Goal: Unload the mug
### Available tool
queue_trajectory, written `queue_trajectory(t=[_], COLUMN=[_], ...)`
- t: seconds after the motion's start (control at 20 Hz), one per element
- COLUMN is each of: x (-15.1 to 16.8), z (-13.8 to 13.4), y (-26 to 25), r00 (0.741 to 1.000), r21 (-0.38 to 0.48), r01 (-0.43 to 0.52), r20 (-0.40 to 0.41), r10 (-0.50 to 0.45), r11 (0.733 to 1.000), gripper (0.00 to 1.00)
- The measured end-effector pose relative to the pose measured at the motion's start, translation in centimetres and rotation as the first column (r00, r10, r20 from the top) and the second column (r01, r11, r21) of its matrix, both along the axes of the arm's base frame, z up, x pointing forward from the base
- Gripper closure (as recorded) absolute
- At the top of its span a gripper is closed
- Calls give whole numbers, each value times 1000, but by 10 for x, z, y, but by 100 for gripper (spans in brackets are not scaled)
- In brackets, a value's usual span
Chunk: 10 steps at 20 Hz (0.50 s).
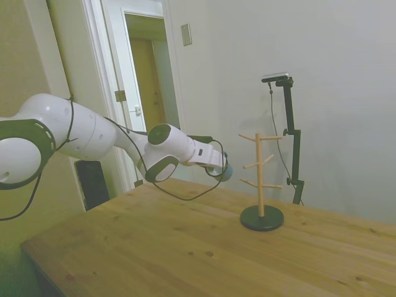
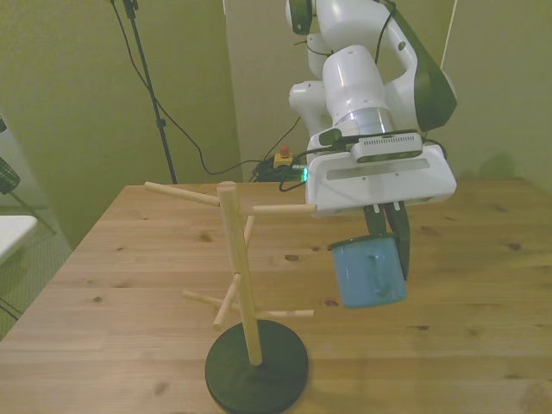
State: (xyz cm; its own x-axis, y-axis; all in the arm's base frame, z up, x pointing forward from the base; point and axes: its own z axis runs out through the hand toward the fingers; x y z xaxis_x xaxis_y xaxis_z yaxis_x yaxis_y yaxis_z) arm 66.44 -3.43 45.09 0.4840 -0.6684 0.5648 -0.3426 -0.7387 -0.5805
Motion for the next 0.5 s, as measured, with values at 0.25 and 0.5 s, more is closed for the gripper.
queue_trajectory(t=[0.25,0.5], x=[-40,-93], z=[-11,-20], y=[22,44], r00=[999,998], r21=[-18,-24], r01=[-30,-14], r20=[-38,-68], r10=[29,12], r11=[999,1000], gripper=[100,100])
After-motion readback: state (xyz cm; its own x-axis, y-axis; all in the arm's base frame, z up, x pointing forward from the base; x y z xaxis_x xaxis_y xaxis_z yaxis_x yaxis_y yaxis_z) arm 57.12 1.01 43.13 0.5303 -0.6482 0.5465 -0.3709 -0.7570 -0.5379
